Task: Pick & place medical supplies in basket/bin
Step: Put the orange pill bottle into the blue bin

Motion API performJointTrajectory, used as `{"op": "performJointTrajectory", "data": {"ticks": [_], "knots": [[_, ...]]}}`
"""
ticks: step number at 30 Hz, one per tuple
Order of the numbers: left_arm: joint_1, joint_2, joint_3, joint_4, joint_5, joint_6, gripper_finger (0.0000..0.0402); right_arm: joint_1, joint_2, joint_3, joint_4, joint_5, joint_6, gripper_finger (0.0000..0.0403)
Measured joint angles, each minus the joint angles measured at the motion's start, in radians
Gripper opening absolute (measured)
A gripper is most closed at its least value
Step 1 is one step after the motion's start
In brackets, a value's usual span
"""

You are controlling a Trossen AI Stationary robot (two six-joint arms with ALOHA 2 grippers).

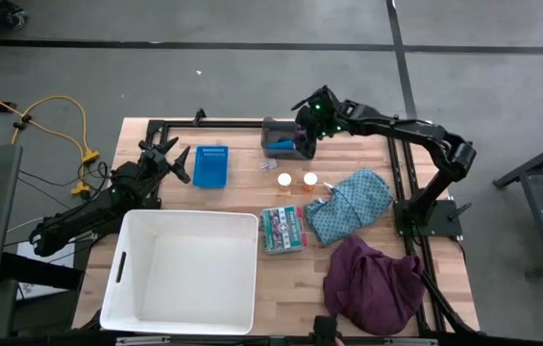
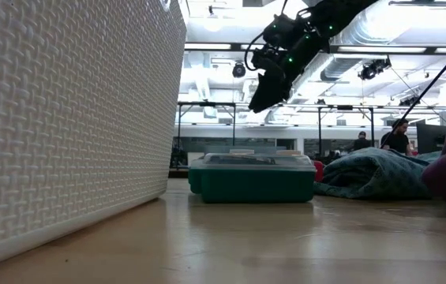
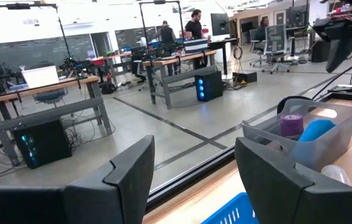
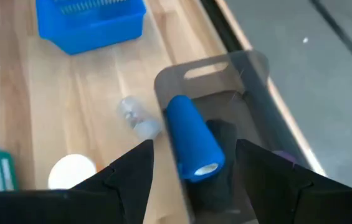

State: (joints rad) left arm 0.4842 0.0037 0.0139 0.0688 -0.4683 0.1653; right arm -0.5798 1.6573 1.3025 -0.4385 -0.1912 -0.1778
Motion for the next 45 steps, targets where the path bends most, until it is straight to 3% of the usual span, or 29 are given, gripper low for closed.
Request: {"op": "performJointTrajectory", "data": {"ticks": [20,26,35,45], "knots": [[0.0,0.0,0.0,0.0,0.0,0.0,0.0216,0.176,0.0,0.0,-0.353,-0.048,-0.221,0.0216],[0.0,0.0,0.0,0.0,0.0,0.0,0.0216,0.187,0.001,0.0,-0.373,-0.036,-0.239,0.0216],[0.0,0.0,0.0,0.0,0.0,0.0,0.0216,0.187,0.002,-0.05,-0.355,0.114,-0.24,0.0216],[0.0,0.0,0.0,0.0,0.0,0.0,0.0216,0.187,0.002,-0.137,-0.289,0.122,-0.181,0.0216]]}}
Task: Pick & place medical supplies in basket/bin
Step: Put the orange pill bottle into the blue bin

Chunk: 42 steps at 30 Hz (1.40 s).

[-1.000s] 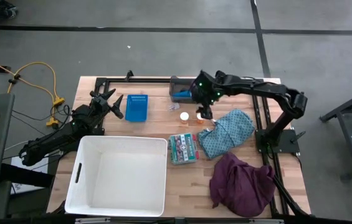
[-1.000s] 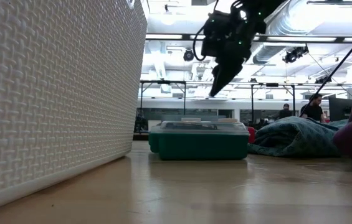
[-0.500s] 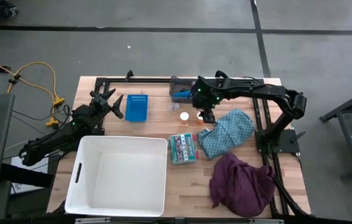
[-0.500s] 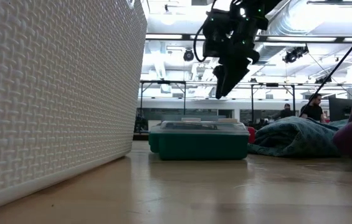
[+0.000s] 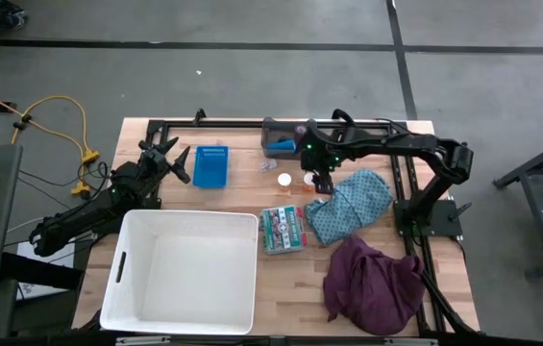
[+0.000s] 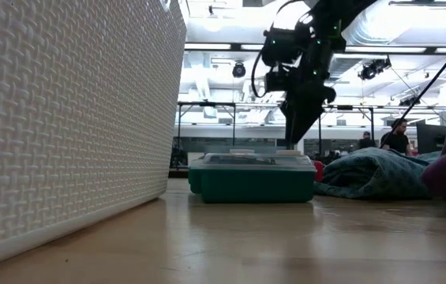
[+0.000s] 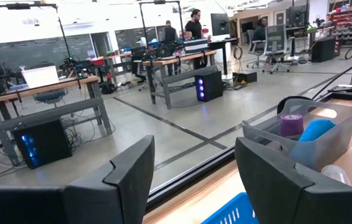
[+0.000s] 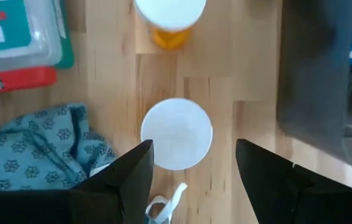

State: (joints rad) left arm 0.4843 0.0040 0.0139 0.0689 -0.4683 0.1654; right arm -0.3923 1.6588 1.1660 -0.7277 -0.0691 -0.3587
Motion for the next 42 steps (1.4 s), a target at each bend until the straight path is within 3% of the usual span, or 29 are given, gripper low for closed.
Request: {"op": "performJointTrajectory", "data": {"ticks": [11,31,42], "knots": [[0.0,0.0,0.0,0.0,0.0,0.0,0.0216,0.0,0.002,-0.072,0.035,-0.009,0.068,0.0216],[0.0,0.0,0.0,0.0,0.0,0.0,0.0216,0.0,0.001,-0.084,0.06,-0.008,0.082,0.0216],[0.0,0.0,0.0,0.0,0.0,0.0,0.0216,0.01,0.0,-0.084,0.059,0.046,0.435,0.0216]]}}
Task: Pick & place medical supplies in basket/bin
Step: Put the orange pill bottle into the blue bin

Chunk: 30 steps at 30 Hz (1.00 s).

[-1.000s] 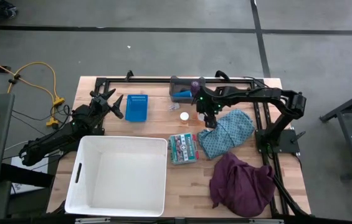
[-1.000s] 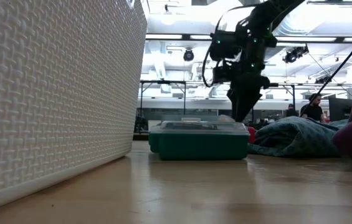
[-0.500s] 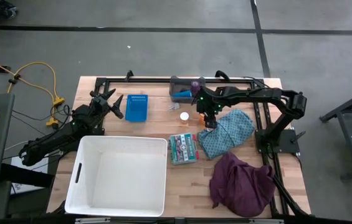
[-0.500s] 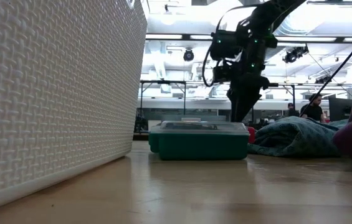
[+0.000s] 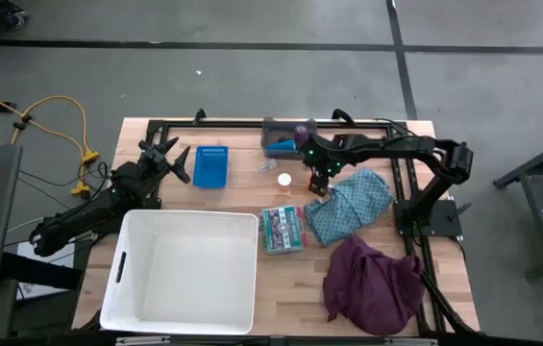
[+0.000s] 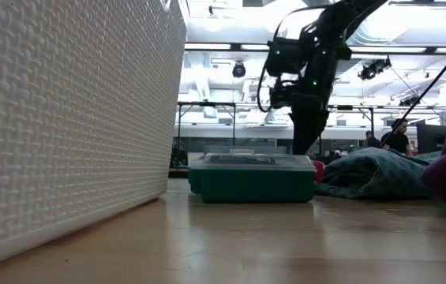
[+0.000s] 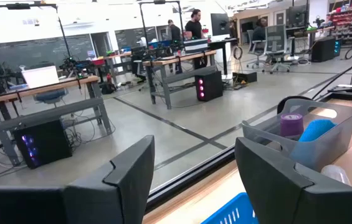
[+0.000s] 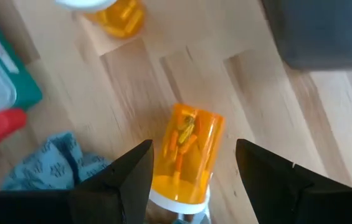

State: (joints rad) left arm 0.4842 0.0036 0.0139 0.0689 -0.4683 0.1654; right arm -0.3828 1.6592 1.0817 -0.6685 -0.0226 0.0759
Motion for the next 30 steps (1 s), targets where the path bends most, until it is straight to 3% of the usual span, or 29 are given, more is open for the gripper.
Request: {"op": "performJointTrajectory", "data": {"ticks": [8,30], "knots": [[0.0,0.0,0.0,0.0,0.0,0.0,0.0216,0.041,0.0,0.0,-0.006,0.11,0.08,0.0216],[0.0,0.0,0.0,0.0,0.0,0.0,0.0216,0.062,0.136,0.002,-0.019,0.124,0.165,0.0216]]}}
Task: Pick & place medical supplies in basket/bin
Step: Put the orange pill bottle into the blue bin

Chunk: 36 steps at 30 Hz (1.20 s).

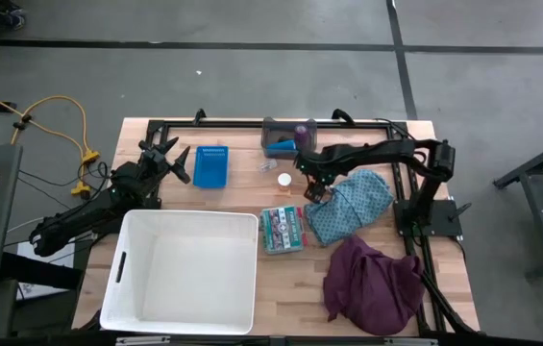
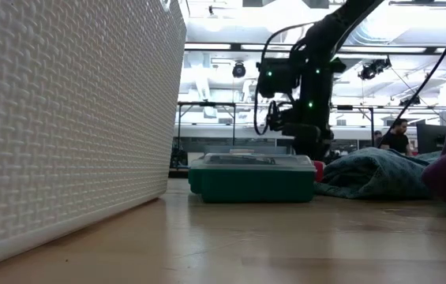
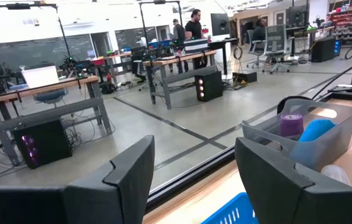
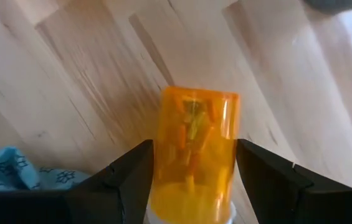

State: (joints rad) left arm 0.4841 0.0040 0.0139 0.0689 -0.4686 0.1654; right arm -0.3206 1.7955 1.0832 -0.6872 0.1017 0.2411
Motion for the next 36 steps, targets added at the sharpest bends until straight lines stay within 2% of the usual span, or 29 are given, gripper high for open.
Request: {"op": "performJointTrajectory", "data": {"ticks": [15,25,36], "knots": [[0.0,0.0,0.0,0.0,0.0,0.0,0.0216,0.0,0.01,0.0,0.003,-0.003,-0.009,0.0216],[0.0,0.0,0.0,0.0,0.0,0.0,0.0216,0.0,0.01,0.0,0.003,0.001,-0.009,0.0174],[0.0,0.0,0.0,0.0,0.0,0.0,0.0216,0.0,0.01,0.0,0.003,0.001,-0.01,0.0175]]}}
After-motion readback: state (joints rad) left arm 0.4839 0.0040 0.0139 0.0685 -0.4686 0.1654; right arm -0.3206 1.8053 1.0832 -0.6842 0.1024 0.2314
